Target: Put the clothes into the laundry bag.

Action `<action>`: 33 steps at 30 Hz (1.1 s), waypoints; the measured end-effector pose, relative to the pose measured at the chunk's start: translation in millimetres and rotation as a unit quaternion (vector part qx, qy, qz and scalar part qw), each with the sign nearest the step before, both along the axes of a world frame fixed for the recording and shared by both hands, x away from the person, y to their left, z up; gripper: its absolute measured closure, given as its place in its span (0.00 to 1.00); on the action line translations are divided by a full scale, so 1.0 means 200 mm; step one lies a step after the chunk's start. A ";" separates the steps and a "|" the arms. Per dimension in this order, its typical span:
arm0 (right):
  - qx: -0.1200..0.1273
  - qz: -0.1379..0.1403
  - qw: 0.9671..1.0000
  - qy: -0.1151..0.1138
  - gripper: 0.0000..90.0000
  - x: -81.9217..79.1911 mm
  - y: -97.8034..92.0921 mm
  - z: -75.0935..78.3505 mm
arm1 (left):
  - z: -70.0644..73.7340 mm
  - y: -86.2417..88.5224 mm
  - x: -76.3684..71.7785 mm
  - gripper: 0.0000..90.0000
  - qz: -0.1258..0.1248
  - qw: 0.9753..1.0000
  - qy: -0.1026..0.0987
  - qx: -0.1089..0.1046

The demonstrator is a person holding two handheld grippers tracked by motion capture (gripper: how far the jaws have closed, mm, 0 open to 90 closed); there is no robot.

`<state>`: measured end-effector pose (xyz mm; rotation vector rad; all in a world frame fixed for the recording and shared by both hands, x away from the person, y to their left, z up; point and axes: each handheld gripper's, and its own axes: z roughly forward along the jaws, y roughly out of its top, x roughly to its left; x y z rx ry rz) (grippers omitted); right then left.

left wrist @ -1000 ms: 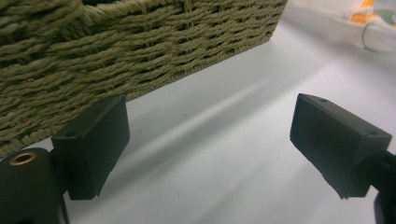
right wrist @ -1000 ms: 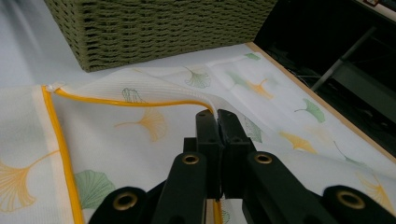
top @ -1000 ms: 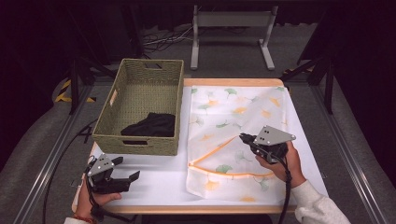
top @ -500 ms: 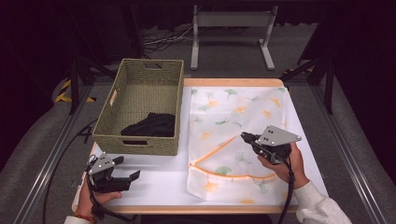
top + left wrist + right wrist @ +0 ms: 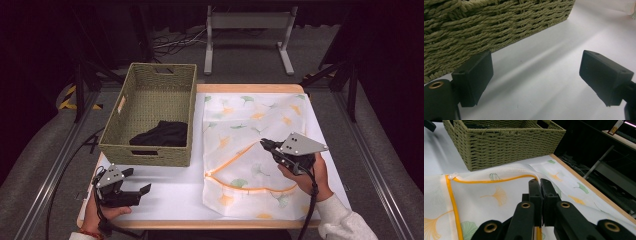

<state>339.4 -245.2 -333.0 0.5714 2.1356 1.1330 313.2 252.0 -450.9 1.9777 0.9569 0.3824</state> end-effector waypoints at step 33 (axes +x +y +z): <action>-0.009 0.009 1.000 0.009 0.99 0.01 0.04 -0.01 | 0.56 -0.04 0.23 0.05 -0.053 0.992 -0.092 0.072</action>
